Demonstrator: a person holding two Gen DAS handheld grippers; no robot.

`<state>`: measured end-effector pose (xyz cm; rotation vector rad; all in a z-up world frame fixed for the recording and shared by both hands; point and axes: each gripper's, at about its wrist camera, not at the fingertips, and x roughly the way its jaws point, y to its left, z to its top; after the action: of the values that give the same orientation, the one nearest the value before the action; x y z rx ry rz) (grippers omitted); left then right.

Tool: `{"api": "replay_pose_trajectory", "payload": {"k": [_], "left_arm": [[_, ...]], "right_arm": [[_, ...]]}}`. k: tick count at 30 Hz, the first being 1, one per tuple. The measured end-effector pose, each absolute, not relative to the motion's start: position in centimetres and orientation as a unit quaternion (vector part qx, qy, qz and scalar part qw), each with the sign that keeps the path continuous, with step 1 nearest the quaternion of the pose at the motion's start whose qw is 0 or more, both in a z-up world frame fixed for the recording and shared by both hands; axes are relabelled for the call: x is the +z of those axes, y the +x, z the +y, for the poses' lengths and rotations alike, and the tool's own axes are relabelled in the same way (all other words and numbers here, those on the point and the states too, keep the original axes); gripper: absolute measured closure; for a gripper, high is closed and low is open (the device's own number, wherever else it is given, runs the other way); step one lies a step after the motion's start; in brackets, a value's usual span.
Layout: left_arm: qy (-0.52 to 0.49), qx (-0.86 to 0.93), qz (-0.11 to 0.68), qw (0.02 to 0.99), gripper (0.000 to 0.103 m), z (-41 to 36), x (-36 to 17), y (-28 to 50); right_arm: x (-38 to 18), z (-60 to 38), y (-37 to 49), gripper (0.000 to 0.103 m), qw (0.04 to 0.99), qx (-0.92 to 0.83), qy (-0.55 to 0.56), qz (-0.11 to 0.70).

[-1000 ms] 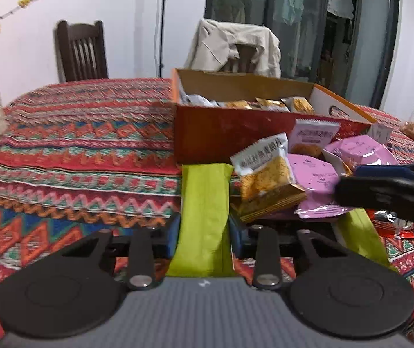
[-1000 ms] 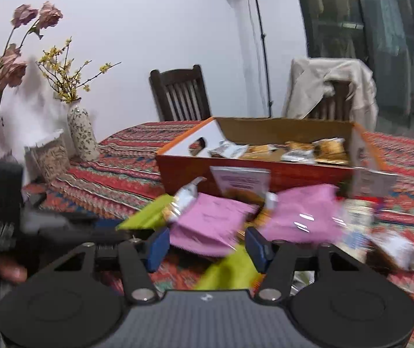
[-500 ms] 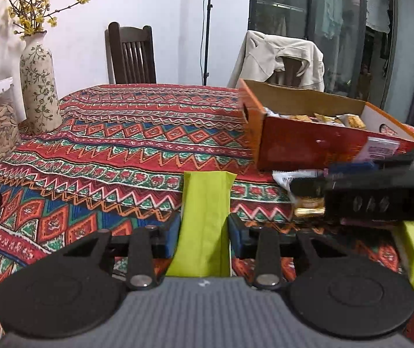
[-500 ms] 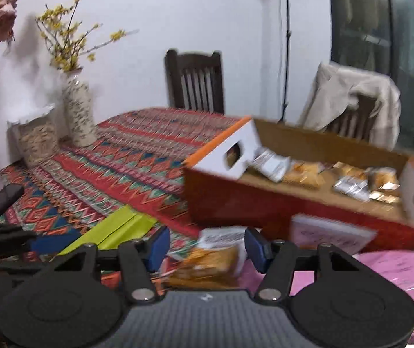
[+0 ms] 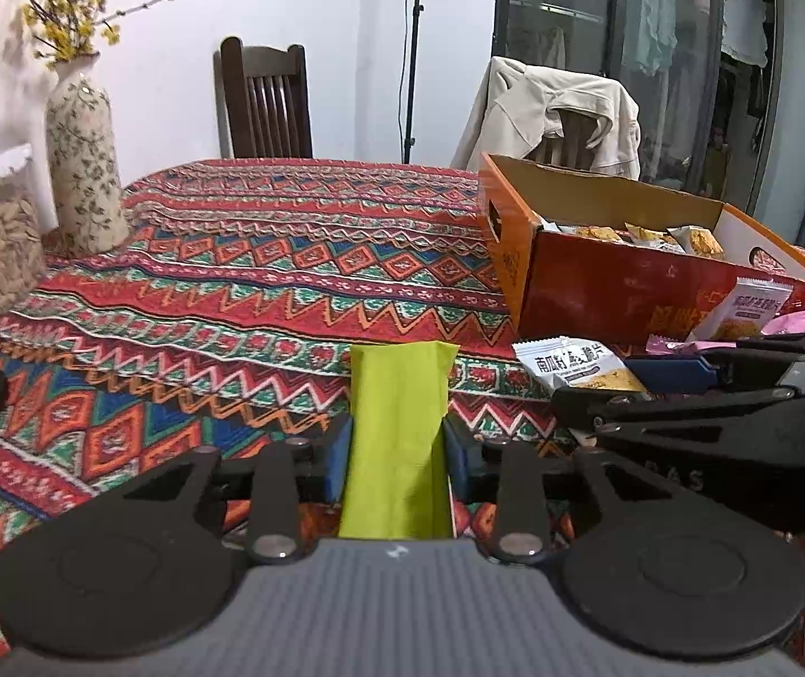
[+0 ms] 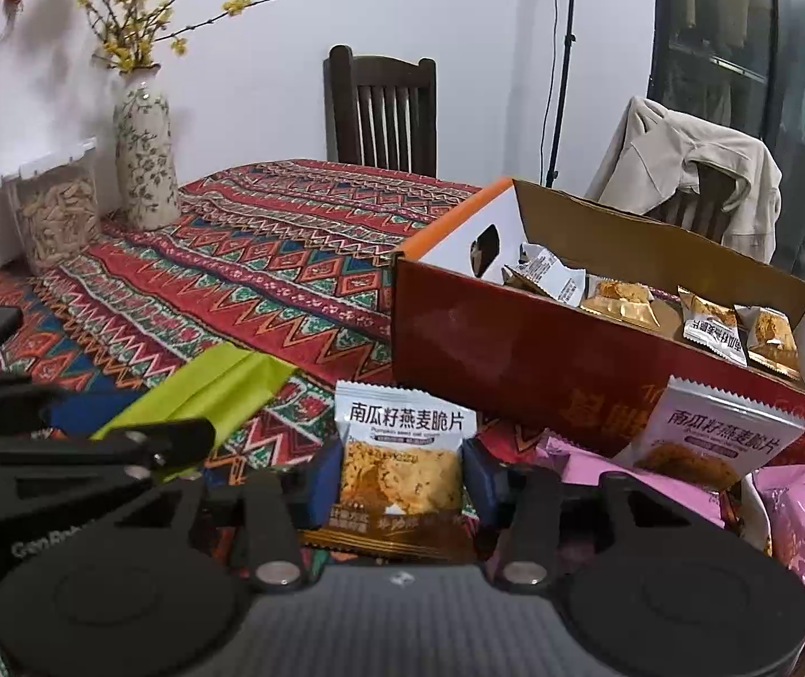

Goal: Organize snacks
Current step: 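Carry the green bar and cookie packet into the orange box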

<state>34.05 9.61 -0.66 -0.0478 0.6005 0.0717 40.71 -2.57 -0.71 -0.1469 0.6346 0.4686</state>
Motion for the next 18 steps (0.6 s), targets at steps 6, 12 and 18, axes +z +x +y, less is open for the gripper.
{"api": "replay_pose_trajectory", "payload": {"k": [6, 12, 18], "left_arm": [[-0.036, 0.052, 0.284, 0.957, 0.069, 9.9, 0.7, 31.0], [-0.066, 0.026, 0.273, 0.959, 0.069, 8.1, 2.3, 27.0], [-0.086, -0.042, 0.276, 0.956, 0.068, 3.8, 3.0, 23.8]], "right_arm": [[-0.2, -3.2, 39.0, 0.062, 0.909, 0.270, -0.050, 0.313], [1.5, -6.0, 34.6, 0.062, 0.914, 0.284, -0.038, 0.289], [4.2, -12.4, 27.9, 0.062, 0.930, 0.270, -0.030, 0.247]]}}
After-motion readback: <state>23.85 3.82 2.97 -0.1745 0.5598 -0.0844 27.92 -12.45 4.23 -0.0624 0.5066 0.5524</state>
